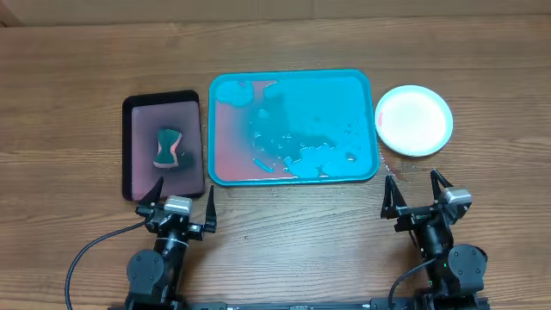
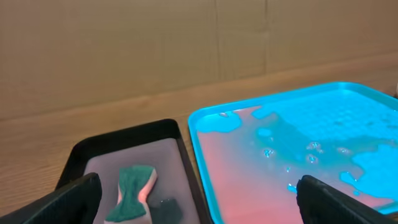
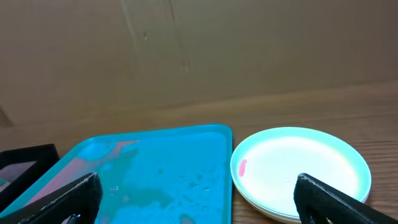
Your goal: Clean dirty plates on tray and stack at the side
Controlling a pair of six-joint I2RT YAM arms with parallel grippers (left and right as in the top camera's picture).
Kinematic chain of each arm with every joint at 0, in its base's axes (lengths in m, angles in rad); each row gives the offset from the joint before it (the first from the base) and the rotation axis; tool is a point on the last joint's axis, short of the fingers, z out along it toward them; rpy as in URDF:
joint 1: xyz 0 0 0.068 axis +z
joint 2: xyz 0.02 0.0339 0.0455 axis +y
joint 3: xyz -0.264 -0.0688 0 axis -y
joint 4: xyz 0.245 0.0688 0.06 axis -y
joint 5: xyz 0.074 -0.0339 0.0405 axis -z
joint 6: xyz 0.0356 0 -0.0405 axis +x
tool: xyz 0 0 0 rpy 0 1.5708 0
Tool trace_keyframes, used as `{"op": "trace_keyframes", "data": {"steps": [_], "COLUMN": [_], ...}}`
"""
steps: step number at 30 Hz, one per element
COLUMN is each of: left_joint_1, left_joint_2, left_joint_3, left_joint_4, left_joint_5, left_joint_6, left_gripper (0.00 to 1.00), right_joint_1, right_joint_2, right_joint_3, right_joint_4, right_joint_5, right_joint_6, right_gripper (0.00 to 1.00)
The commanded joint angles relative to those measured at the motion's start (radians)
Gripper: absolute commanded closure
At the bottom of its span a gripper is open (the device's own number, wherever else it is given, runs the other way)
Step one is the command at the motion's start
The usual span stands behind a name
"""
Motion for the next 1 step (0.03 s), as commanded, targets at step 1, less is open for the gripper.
{"op": "trace_keyframes", "data": {"steps": [1], "left_joint_1": [0.005], "left_joint_2": [-0.012], "left_joint_3": [-0.003], "left_joint_4": [-0.002], "left_joint_5": [-0.007], "left_joint_6": [0.019], "left_gripper": [0.0], "right_joint_1": [0.005], "right_joint_2": [-0.011], "right_joint_3": [-0.011], "right_joint_4": [0.005], "right_joint_5": [-0.008], "right_joint_6": [-0.008], "right_gripper": [0.0]}}
